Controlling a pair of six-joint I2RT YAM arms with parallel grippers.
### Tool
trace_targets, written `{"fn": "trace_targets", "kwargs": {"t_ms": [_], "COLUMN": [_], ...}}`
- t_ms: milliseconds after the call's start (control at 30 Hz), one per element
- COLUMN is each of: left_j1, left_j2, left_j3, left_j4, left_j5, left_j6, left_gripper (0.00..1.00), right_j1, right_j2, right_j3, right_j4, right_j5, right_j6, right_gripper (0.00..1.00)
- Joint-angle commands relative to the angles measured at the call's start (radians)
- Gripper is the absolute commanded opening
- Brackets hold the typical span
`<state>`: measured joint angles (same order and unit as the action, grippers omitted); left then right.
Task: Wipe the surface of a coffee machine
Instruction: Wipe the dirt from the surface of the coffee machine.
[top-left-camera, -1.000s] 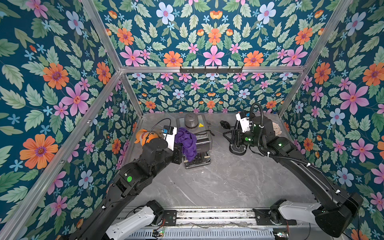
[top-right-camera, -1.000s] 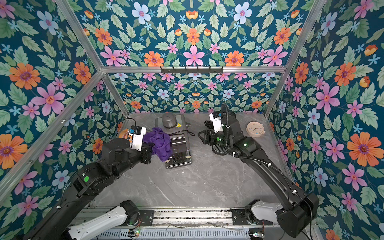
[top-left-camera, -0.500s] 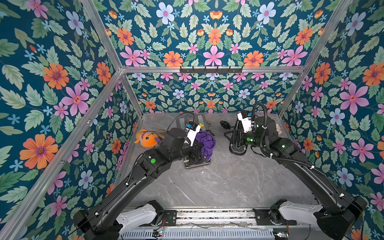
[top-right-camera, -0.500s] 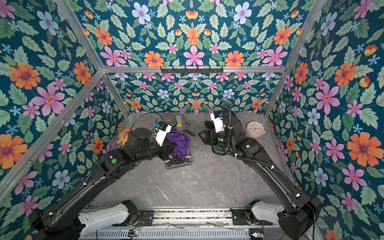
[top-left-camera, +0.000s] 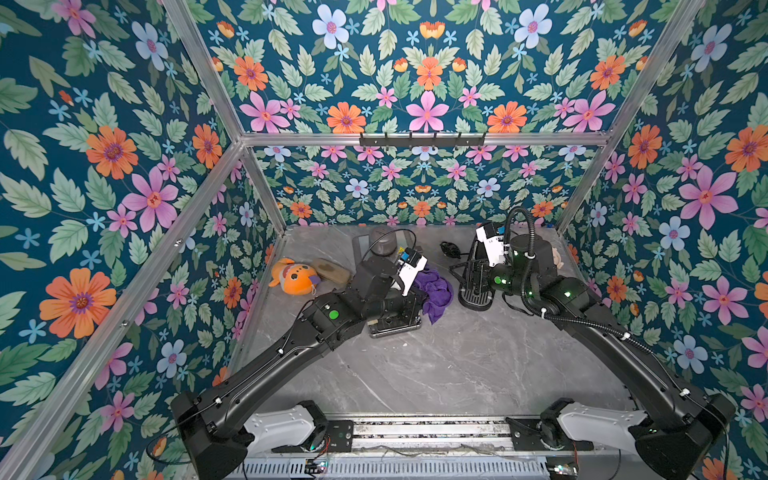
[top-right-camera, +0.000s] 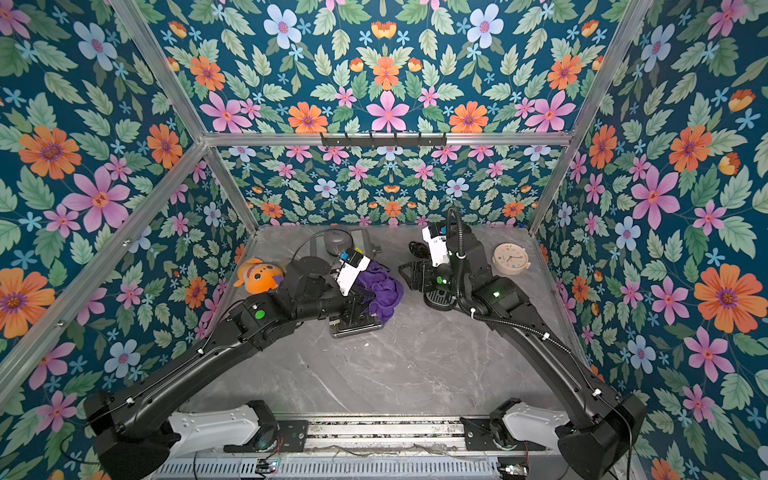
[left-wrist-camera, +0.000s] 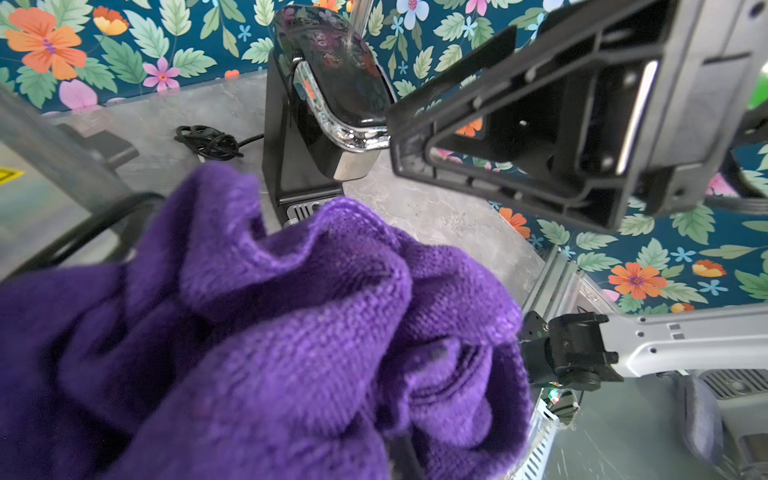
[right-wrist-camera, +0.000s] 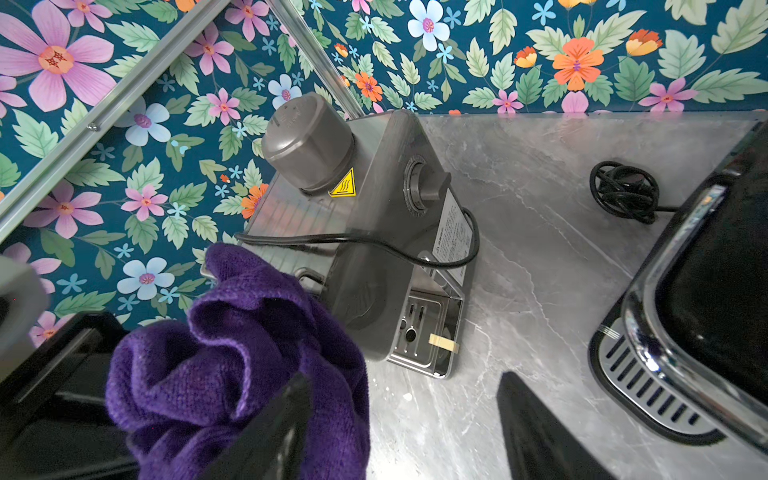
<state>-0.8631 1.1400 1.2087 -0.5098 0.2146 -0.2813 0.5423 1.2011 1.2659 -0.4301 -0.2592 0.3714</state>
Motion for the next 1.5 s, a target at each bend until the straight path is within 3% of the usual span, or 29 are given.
{"fn": "trace_targets", "kwargs": {"t_ms": [0,200,433,600,800,900,1033,1133,1300,1467], "left_j1": [0.001,0.002,0.003,0.003,0.024,0.11,0.398,0.521,0.539,0.537], "left_j2": [-0.065,-0.216,-0.296,-0.268,-0.142,-0.082,-0.018,0.016,0.019,-0.146], "left_j3": [-0.03,-0.07,0.042,0.166,0.336,0.386,0.387,0.347,0.275,0.112], "left_j4": [-0.079,-0.185,-0.218,-0.231,-0.24,-0.215,-0.171,-0.13,-0.083,0.096], "left_j5": [-0.106,-0.28,-0.482,-0.642,-0.786,-0.686,-0.305,-0.132,-0.052,0.044], "left_j6": [0.015,-0.039,-0.159,-0.235,-0.182,-0.152,-0.19,-0.215,-0.203,-0.145], "left_gripper": [0.0,0.0,0.0,0.0,0.0,0.0,0.0,0.0,0.0,0.0], "right_j1": [0.001,0.001,0.0,0.001,0.012,0.036,0.082,0.104,0.123,0.123], "right_j2": [0.003,0.022,0.058,0.074,0.115,0.145,0.193,0.211,0.199,0.16], "right_j3": [-0.002,0.006,0.029,0.039,0.082,0.126,0.205,0.237,0.226,0.168], "right_j4": [0.0,0.013,0.031,0.039,0.046,0.041,0.008,-0.002,-0.015,-0.028], "right_j5": [-0.002,-0.011,-0.058,-0.086,-0.128,-0.13,-0.122,-0.121,-0.108,-0.074], "right_j6": [0.003,0.004,0.027,0.042,0.06,0.054,0.021,0.008,-0.003,-0.006], "right_gripper": [0.72,0.72,0.71,0.71,0.69,0.68,0.67,0.66,0.66,0.66]}}
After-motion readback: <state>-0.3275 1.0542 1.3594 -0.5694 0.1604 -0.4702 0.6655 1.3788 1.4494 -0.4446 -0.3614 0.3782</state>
